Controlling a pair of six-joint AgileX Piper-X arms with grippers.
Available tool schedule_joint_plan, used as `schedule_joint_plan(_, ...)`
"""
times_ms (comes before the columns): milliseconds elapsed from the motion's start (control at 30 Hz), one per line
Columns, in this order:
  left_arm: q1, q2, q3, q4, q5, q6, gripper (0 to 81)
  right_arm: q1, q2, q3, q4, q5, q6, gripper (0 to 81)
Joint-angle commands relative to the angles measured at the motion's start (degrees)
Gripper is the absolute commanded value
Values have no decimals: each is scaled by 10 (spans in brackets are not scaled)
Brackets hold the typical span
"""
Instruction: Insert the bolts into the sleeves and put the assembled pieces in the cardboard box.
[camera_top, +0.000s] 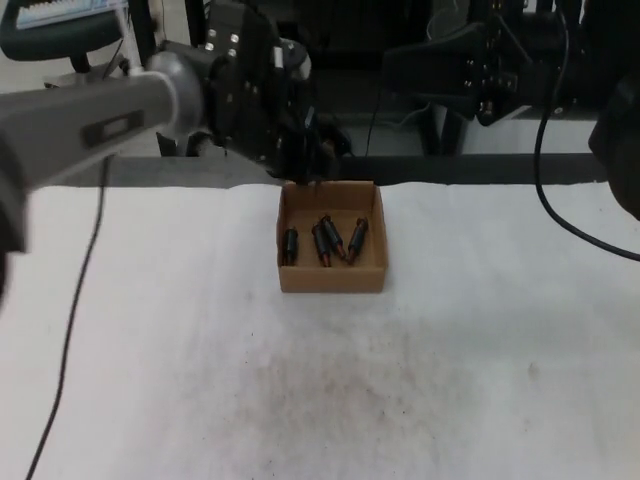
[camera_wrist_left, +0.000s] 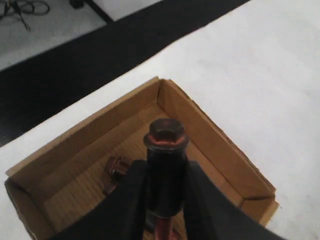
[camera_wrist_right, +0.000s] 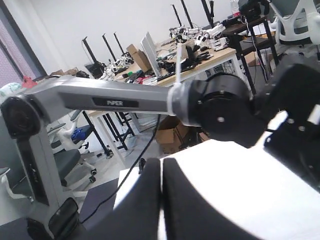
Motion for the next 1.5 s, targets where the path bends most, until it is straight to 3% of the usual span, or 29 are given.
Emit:
schedule_joint_plan(0, -3, 30, -48, 37, -3, -4, 2, -2, -9, -2, -3, -6, 1, 8)
schedule_joint_plan(267, -3, 94, -106, 79, -3, -9, 2, -2, -9, -2, -3, -8, 19, 8)
schedule_joint_plan(633, -3, 97, -111, 88, -3, -8, 3, -2, -9, -2, -5, -17, 34, 8)
schedule_joint_plan(733, -3, 97, -111, 97, -3, -8, 84, -2, -9, -2, -5, -23, 45, 8)
schedule_joint_plan(833, -3, 94, -112, 113, -3, -8, 268, -2, -9, -2, -5, -23, 45, 8)
schedule_joint_plan(933, -3, 94, -112, 122, -23, -9, 442, -2, -9, -2, -5, -23, 45, 80)
schedule_joint_plan(1000, -3, 94, -112, 132, -40, -10, 471, -2, -9, -2, -5, -23, 45, 130)
schedule_joint_plan(1133, -3, 89, -114, 145, -42, -10, 464, -2, -9, -2, -5, -23, 45, 190)
schedule_joint_plan(1233, -3, 74, -114, 146, -42, -6, 381, -2, -9, -2, -5, -23, 45, 195)
schedule_joint_plan(1333, -3, 40, -114, 138, -42, 18, 220, -2, -9, -2, -5, -23, 45, 195)
schedule_joint_plan(1400, -3, 14, -114, 132, -42, 40, 54, -2, -9, -2, -5, -23, 45, 194)
schedule_joint_plan(1433, -3, 0, -114, 131, -42, 55, 0, -2, -9, -2, -5, -23, 45, 188)
schedule_joint_plan(1467, -3, -10, -114, 131, -42, 63, 3, -2, -9, -2, -5, -25, 45, 158)
